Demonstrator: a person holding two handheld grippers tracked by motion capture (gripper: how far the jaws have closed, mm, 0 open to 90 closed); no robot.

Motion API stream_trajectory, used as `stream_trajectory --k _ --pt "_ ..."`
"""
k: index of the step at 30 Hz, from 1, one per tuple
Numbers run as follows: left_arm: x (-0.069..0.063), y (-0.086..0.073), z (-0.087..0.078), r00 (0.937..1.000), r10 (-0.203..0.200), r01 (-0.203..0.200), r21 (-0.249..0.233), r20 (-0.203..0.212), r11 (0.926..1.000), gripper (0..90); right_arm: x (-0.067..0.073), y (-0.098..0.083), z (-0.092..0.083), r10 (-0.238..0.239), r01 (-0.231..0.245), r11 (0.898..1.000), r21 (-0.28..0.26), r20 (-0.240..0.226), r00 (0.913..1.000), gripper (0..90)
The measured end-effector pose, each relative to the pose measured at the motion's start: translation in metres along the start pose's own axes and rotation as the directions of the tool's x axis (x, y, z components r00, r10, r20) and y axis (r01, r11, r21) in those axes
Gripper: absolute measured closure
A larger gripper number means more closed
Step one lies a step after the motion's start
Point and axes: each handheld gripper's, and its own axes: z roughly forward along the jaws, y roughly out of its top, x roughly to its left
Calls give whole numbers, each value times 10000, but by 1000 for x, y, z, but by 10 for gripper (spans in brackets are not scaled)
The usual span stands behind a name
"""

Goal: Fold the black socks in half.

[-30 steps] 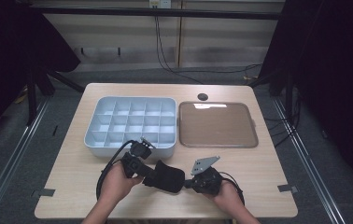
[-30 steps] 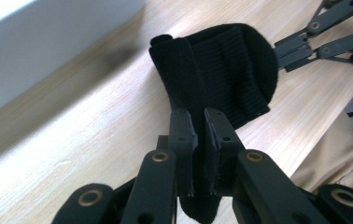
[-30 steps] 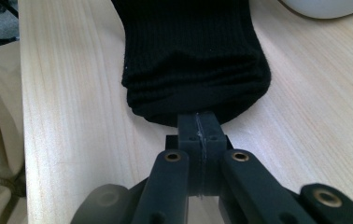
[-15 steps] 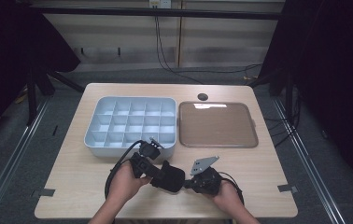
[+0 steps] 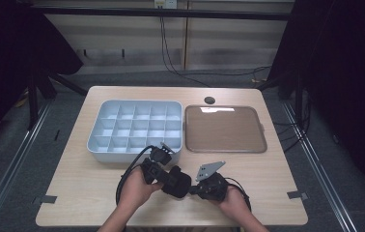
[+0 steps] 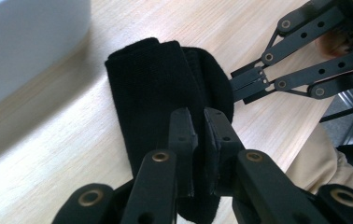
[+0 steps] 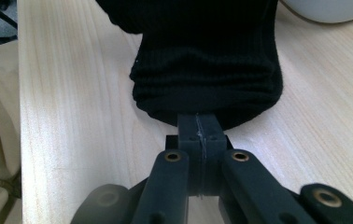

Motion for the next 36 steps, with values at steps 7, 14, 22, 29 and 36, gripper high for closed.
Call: stream_trajectory --k 7,14,22,29,36 --pt "-1 1 7 9999 -91 91 -3 52 10000 824 0 0 0 25 -25 10000 -9 -13 10000 900" --pt "-2 3 11 9998 -176 176 47 85 9998 822 0 0 0 46 -46 10000 4 -29 10000 900" --pt "-4 6 19 9998 -153 151 129 151 9998 820 0 0 0 57 -57 10000 -11 -22 10000 900" --pt "-7 7 27 9998 -95 90 315 173 9995 819 0 0 0 76 -76 10000 8 -9 10000 900" --pt "-6 5 31 9995 -252 246 316 199 9992 820 -1 0 0 26 -26 10000 3 14 10000 900"
